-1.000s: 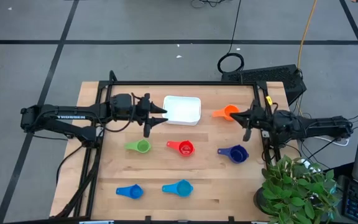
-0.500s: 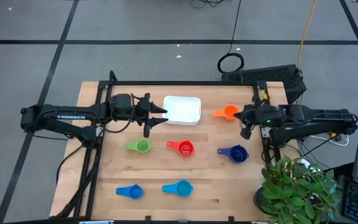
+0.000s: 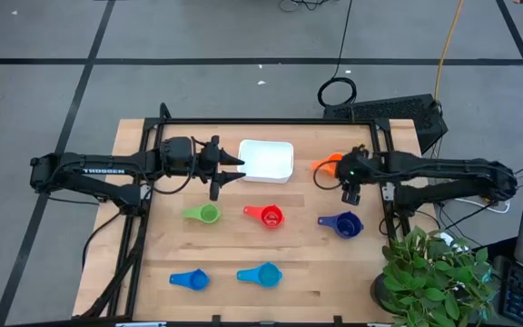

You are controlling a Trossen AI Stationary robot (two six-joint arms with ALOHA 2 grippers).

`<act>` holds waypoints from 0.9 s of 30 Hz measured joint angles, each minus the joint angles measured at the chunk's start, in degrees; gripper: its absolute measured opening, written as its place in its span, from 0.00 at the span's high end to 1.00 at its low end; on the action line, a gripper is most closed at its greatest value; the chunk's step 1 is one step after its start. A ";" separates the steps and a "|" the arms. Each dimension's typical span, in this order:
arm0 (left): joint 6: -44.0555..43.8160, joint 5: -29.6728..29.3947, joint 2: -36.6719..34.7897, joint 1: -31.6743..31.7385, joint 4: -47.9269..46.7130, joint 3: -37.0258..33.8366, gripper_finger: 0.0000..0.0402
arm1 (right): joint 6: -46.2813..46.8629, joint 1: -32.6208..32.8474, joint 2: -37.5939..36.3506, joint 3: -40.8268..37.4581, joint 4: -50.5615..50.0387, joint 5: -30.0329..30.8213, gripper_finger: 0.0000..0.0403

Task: Nest measuring cups in basket
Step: Stack the orange measuring cup on top of the violet measuring cup

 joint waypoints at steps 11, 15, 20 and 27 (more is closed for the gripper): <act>0.27 0.00 0.00 0.00 -0.16 -0.02 0.57 | -10.27 -13.21 8.06 -0.50 6.01 -7.46 0.54; 0.29 0.00 0.00 0.00 -0.65 -0.02 0.57 | -11.64 -16.10 11.02 -0.50 6.24 -7.46 0.56; 0.40 0.01 -0.02 0.00 -0.85 -0.02 0.57 | -12.70 -18.26 14.19 -2.14 8.76 -7.37 0.56; 0.11 0.01 -0.01 0.00 -1.01 -0.02 0.57 | -13.93 -19.04 15.04 -5.91 15.09 -7.27 0.66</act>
